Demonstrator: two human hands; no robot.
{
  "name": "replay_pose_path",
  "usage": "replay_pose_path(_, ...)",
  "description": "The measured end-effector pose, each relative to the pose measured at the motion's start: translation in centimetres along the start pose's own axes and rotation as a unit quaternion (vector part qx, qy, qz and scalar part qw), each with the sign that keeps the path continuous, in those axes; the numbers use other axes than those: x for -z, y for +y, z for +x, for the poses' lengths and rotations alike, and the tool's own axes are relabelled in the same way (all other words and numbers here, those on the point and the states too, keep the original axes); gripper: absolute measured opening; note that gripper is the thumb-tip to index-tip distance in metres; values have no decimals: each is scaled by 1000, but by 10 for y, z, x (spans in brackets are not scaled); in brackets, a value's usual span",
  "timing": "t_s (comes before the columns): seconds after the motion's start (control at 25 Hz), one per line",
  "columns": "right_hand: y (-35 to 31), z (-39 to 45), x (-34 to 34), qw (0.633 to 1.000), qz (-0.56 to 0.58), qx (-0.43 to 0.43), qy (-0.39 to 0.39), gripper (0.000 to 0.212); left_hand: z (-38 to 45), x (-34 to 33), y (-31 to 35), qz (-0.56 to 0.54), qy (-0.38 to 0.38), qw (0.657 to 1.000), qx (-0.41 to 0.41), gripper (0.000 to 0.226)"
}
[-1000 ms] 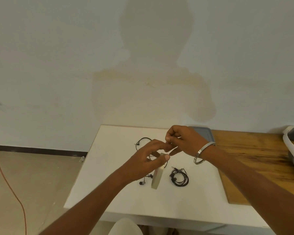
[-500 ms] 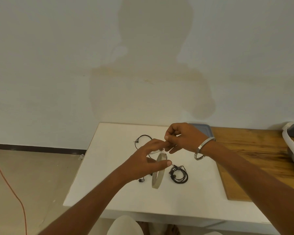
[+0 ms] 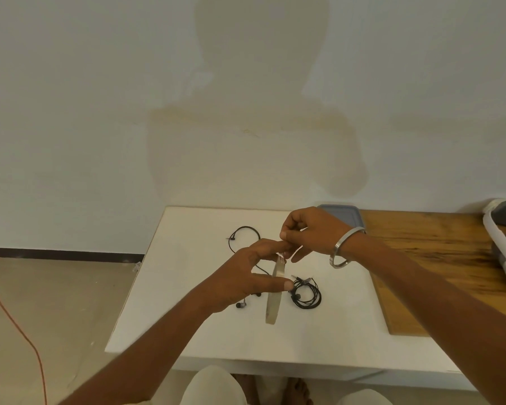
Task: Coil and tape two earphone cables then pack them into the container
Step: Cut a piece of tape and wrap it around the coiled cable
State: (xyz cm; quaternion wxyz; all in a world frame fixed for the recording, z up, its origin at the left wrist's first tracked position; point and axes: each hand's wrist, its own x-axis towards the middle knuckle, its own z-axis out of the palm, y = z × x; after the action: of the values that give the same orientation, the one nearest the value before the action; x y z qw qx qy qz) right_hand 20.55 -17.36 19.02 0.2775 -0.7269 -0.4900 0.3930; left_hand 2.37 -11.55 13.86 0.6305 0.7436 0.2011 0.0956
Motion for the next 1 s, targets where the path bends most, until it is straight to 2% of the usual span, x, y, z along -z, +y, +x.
replay_pose_path(0.2, 9, 5, -3, 1000, -2, -8, -14, 5, 4, -3, -6, 35, 16, 999, 12, 45)
replay_pose_path(0.44, 15, 7, -3, 1000, 4, -10, 3, 7, 9, -10, -15, -16, 46, 999, -5, 47)
replay_pose_path(0.6, 27, 15, -2, 999, -23, -21, 5, 8, 15, -14, -20, -49, 49, 997, 17, 49)
replay_pose_path(0.76, 46, 21, -4, 996, 32, -85, -17, 6, 24, -25, -29, -71, 30, 995, 58, 45)
replay_pose_path(1.0, 83, 21, -7, 975, 101, -194, -39, 13, 41, -42, -51, -71, -32, 990, 116, 53)
